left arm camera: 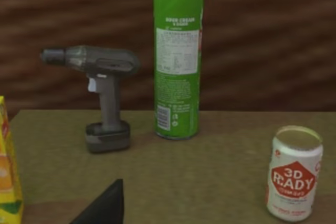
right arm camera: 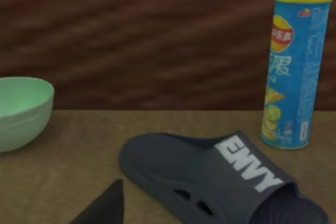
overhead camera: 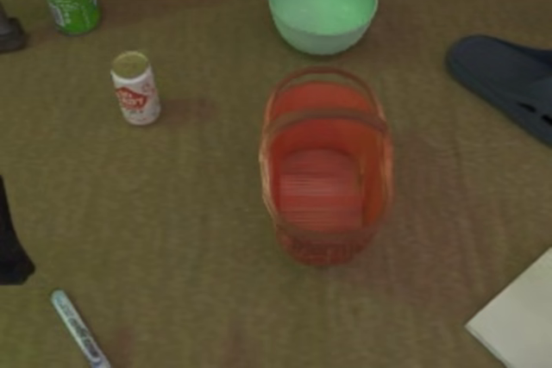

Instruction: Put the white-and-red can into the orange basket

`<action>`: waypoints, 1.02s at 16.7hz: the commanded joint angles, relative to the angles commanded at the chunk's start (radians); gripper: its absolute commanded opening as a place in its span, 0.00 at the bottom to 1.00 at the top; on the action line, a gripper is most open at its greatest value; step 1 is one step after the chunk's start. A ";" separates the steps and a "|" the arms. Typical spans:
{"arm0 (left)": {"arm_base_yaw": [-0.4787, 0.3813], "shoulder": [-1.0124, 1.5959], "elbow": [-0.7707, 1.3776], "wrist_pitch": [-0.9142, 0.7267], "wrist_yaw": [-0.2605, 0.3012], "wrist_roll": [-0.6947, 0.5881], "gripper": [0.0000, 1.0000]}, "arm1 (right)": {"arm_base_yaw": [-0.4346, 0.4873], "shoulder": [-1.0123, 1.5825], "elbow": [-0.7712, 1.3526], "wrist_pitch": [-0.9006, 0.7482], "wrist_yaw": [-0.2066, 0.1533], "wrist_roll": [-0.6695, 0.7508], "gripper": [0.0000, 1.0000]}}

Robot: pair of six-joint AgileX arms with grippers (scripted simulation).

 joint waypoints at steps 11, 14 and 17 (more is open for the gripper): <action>-0.044 0.341 0.318 -0.219 0.067 0.098 1.00 | 0.000 0.000 0.000 0.000 0.000 0.000 1.00; -0.067 0.579 0.526 -0.369 0.093 0.158 1.00 | 0.000 0.000 0.000 0.000 0.000 0.000 1.00; -0.090 0.858 0.764 -0.544 0.114 0.225 1.00 | 0.000 0.000 0.000 0.000 0.000 0.000 1.00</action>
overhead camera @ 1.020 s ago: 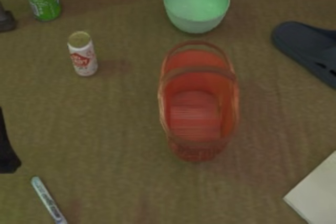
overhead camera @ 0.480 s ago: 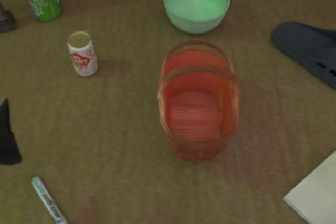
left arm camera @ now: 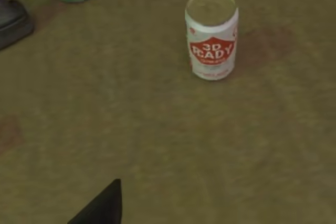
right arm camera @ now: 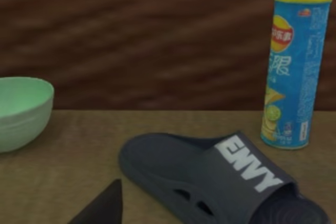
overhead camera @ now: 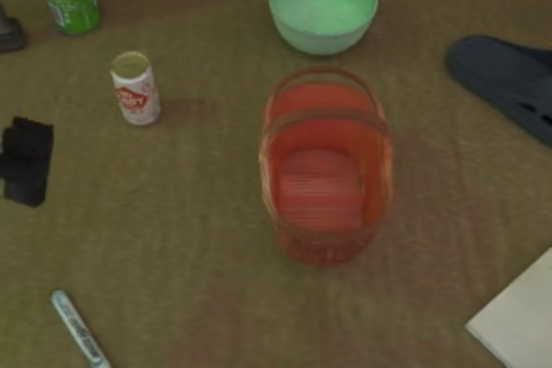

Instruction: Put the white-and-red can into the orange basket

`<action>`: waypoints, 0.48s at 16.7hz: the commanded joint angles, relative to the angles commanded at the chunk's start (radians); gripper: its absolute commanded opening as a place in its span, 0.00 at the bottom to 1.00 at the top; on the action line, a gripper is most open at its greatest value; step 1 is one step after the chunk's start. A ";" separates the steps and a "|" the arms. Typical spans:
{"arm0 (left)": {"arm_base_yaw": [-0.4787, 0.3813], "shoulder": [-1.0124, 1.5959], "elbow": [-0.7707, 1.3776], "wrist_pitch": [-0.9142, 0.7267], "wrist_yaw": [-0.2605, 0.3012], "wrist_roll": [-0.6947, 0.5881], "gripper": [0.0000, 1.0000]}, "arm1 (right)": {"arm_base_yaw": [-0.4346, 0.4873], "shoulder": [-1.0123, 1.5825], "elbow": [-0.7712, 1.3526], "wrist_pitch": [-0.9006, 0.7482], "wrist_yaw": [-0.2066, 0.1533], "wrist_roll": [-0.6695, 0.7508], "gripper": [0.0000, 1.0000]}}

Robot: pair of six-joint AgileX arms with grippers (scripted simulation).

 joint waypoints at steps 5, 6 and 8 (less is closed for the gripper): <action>-0.034 0.511 0.435 -0.310 0.018 0.116 1.00 | 0.000 0.000 0.000 0.000 0.000 0.000 1.00; -0.039 0.613 0.525 -0.369 0.019 0.139 1.00 | 0.000 0.000 0.000 0.000 0.000 0.000 1.00; -0.049 0.811 0.706 -0.480 0.018 0.185 1.00 | 0.000 0.000 0.000 0.000 0.000 0.000 1.00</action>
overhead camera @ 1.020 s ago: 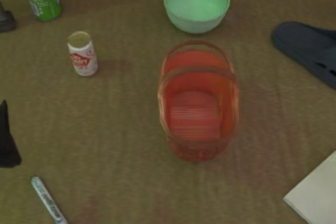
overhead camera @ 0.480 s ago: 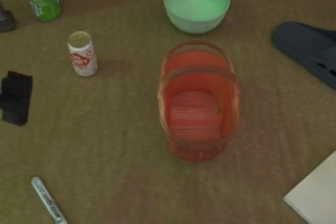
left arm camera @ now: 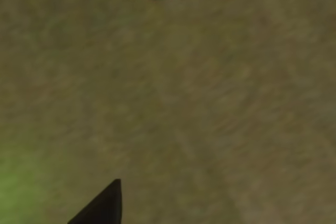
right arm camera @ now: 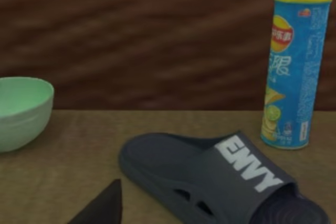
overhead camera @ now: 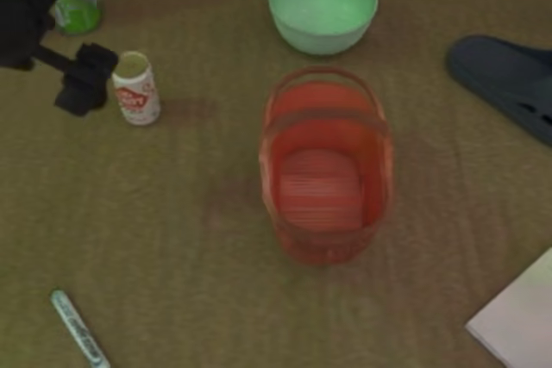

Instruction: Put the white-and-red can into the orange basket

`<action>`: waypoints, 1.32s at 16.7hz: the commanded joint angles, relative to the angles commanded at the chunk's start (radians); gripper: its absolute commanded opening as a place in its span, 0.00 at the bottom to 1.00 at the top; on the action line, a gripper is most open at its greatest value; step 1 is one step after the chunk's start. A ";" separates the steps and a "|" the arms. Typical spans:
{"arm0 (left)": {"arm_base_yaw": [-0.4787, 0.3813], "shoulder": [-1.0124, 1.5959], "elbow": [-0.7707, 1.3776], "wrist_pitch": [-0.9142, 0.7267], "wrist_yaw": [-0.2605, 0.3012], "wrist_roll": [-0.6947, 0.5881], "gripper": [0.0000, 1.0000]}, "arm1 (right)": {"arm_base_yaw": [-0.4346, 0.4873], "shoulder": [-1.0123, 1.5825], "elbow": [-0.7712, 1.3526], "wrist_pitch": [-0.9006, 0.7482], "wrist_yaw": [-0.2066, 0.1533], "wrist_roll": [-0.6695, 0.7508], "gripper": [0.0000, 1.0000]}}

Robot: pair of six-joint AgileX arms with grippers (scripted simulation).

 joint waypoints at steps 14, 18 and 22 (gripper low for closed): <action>-0.025 0.876 0.997 -0.389 -0.061 0.245 1.00 | 0.000 0.000 0.000 0.000 0.000 0.000 1.00; -0.025 0.893 1.019 -0.394 -0.063 0.251 1.00 | 0.000 0.000 0.000 0.000 0.000 0.000 1.00; -0.022 0.891 1.013 -0.389 -0.063 0.250 1.00 | 0.000 0.000 0.000 0.000 0.000 0.000 1.00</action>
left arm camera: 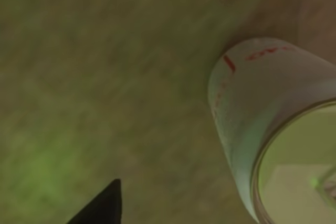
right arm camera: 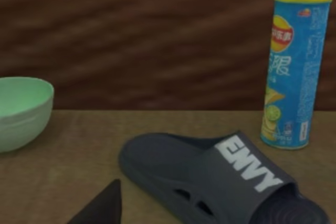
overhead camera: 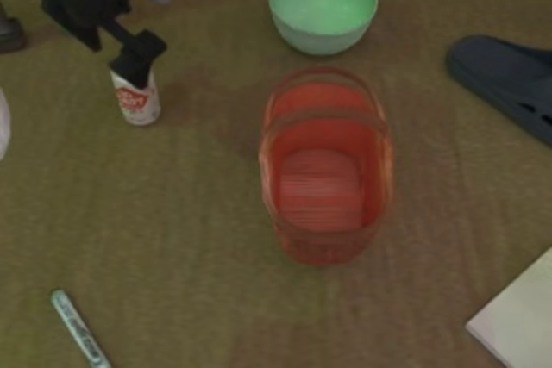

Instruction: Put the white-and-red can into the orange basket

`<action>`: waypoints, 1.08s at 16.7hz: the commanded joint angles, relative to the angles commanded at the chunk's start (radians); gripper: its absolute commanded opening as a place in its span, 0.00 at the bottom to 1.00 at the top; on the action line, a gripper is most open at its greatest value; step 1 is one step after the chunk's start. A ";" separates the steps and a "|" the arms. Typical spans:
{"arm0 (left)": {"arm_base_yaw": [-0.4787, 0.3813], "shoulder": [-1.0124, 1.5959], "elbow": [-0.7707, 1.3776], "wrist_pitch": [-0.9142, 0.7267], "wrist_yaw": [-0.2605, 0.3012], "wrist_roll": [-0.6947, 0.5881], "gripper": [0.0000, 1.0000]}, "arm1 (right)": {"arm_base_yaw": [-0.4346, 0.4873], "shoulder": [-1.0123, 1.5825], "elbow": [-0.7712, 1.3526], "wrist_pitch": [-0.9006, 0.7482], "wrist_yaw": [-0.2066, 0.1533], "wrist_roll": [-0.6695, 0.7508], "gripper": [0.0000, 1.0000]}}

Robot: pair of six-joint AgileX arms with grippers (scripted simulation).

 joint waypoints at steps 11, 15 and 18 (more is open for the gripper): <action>-0.009 0.006 -0.184 0.189 -0.001 -0.005 1.00 | 0.000 0.000 0.000 0.000 0.000 0.000 1.00; -0.009 0.006 -0.184 0.189 -0.001 -0.005 0.70 | 0.000 0.000 0.000 0.000 0.000 0.000 1.00; -0.009 0.006 -0.184 0.189 -0.001 -0.005 0.47 | 0.000 0.000 0.000 0.000 0.000 0.000 1.00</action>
